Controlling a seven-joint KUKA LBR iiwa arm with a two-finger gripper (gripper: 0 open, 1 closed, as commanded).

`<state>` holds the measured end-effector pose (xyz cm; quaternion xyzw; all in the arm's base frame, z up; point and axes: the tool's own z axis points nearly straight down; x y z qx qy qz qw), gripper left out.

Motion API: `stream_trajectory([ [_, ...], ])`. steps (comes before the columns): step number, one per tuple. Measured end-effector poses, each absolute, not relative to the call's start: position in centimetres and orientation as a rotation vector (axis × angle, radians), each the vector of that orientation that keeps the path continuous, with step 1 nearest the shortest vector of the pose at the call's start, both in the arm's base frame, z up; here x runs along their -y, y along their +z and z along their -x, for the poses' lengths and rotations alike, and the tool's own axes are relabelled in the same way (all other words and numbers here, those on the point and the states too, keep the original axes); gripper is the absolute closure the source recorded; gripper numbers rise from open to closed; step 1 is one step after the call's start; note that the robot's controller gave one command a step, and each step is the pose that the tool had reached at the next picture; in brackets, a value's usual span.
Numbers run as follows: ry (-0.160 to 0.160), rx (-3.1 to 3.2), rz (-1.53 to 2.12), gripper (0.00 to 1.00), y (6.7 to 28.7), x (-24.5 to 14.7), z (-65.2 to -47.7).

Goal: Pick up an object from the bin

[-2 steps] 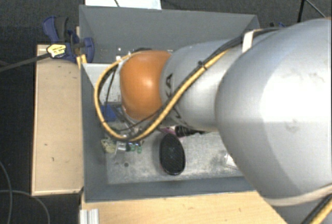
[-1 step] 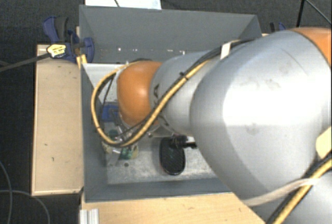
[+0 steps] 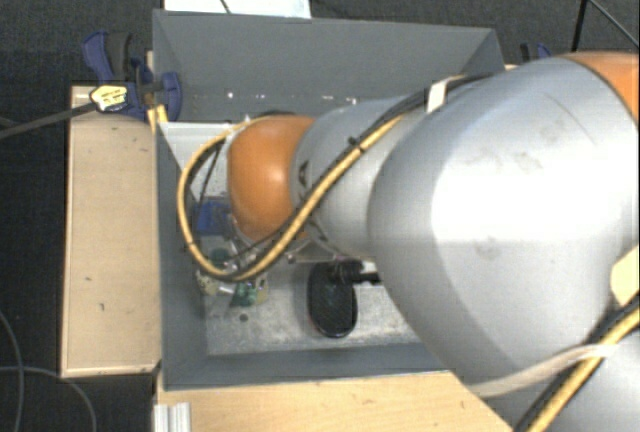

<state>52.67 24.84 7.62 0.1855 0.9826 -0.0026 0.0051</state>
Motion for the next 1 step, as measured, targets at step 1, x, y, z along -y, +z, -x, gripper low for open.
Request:
stream_trajectory([
  [1,-0.01,-3.073,-0.581,1.0,7.76,-24.69,-52.84],
])
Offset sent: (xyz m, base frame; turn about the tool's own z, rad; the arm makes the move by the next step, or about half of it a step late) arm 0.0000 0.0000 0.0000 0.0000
